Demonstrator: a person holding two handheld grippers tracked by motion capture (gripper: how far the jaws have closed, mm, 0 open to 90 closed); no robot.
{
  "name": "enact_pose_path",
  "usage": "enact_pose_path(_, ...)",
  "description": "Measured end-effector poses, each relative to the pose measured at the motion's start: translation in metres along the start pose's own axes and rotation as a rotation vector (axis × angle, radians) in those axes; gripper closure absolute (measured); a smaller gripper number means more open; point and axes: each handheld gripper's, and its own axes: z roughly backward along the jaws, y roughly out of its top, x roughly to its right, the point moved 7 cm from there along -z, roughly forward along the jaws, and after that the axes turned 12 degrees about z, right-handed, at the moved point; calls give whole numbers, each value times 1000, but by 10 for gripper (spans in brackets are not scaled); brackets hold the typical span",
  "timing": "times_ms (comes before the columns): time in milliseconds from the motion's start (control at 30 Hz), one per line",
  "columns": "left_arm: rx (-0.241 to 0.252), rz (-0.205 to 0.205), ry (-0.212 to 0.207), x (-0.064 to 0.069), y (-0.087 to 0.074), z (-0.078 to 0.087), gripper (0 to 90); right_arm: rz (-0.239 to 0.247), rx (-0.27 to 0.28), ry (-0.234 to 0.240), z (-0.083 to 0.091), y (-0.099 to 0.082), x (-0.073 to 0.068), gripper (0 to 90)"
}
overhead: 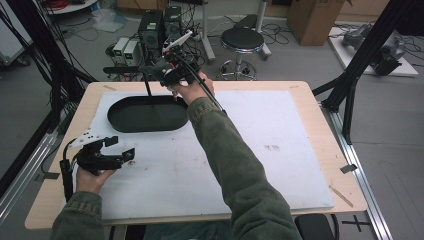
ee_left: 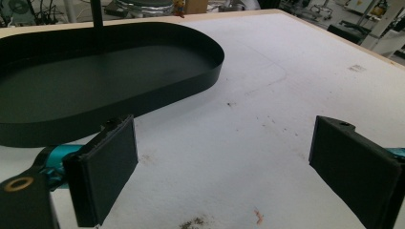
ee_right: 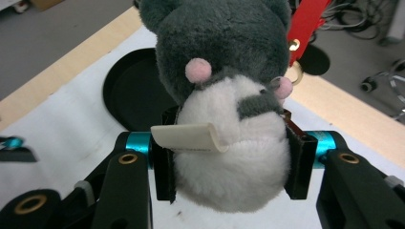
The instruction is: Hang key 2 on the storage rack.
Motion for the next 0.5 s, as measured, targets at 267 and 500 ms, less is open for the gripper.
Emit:
enact_pose_path(267, 1, 2, -3, 0, 0, 0, 95, 17, 2, -94, -20, 6, -2, 500)
enact_pose_path(500, -3, 1, -1, 0, 0, 0, 95, 36, -21, -112, -29, 5, -5, 491)
